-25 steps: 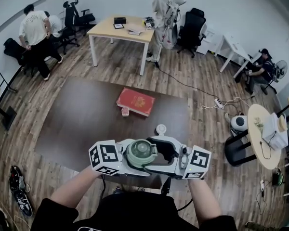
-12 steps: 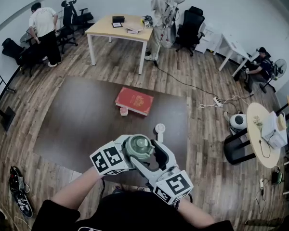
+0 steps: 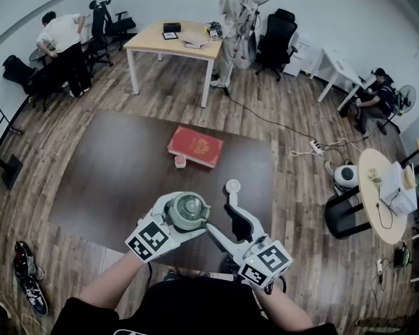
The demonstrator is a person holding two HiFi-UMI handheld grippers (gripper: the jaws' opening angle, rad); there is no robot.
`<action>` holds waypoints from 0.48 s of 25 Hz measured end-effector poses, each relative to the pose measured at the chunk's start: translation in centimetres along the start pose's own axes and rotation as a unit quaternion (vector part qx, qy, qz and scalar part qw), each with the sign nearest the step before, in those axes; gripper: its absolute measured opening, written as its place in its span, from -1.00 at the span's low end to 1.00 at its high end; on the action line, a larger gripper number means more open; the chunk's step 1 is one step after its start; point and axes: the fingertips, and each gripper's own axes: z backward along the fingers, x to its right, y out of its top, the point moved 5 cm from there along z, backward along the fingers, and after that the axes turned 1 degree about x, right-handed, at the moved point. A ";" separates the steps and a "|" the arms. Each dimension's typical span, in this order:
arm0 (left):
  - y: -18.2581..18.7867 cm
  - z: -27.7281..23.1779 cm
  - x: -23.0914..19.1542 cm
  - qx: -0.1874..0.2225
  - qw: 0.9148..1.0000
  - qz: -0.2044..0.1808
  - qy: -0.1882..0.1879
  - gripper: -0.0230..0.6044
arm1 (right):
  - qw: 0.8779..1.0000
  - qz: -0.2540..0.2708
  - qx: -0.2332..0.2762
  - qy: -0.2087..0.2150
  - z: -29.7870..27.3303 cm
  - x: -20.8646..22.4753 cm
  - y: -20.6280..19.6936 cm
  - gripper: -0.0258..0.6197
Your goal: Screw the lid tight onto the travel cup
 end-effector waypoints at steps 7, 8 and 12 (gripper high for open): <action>-2.4 5.7 -3.0 0.074 0.984 0.035 0.156 0.42 | 0.977 0.035 0.005 -0.212 5.7 8.0 -3.5 -0.90; -3.1 6.3 -3.1 0.071 0.982 0.042 0.171 0.42 | 0.972 0.039 0.006 -0.232 6.3 8.6 -4.0 -0.90; -5.0 7.7 -3.2 0.053 0.975 0.054 0.210 0.42 | 0.958 0.059 0.006 -0.279 7.5 9.8 -5.3 -0.90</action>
